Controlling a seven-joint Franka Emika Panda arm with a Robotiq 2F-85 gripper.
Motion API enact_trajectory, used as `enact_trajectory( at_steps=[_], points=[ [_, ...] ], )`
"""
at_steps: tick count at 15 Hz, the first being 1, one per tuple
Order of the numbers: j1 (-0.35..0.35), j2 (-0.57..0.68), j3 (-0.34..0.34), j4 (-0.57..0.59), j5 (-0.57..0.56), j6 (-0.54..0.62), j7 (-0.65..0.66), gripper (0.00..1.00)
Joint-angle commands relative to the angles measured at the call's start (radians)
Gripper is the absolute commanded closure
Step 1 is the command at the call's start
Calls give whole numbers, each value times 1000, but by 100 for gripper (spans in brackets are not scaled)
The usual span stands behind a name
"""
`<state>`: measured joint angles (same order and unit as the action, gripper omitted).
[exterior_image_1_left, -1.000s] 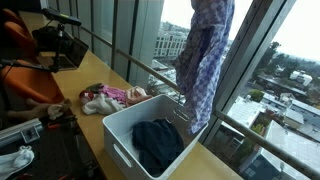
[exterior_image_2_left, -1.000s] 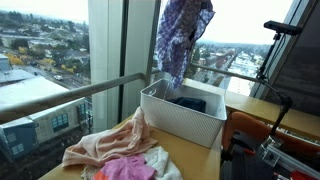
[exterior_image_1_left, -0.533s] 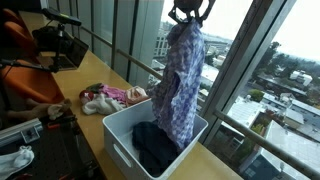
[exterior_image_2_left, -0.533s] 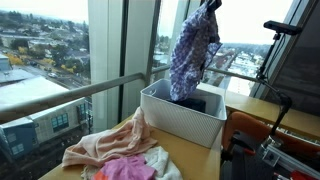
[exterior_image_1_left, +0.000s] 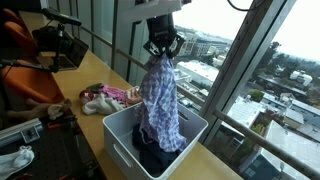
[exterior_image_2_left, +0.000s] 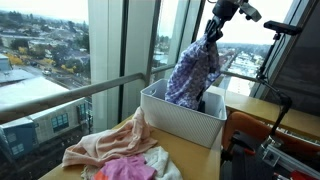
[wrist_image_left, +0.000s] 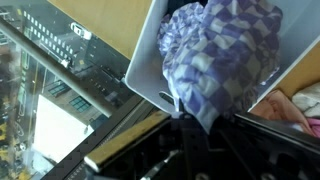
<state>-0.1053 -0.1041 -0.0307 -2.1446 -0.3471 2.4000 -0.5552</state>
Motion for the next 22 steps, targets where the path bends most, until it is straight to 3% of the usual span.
enact_trajectory(
  at_steps=[1, 10, 11, 12, 14, 22],
  points=[
    [19, -7, -17, -60, -19, 34, 33, 99],
    [19, 19, -29, -77, -13, 37, 28, 99],
    [18, 23, -29, -74, -13, 34, 31, 93],
    [18, 26, -30, -71, -12, 36, 30, 68],
    [16, 32, -33, -64, -9, 34, 27, 64],
    [23, 18, -39, -35, 19, 30, 1, 8]
  ],
)
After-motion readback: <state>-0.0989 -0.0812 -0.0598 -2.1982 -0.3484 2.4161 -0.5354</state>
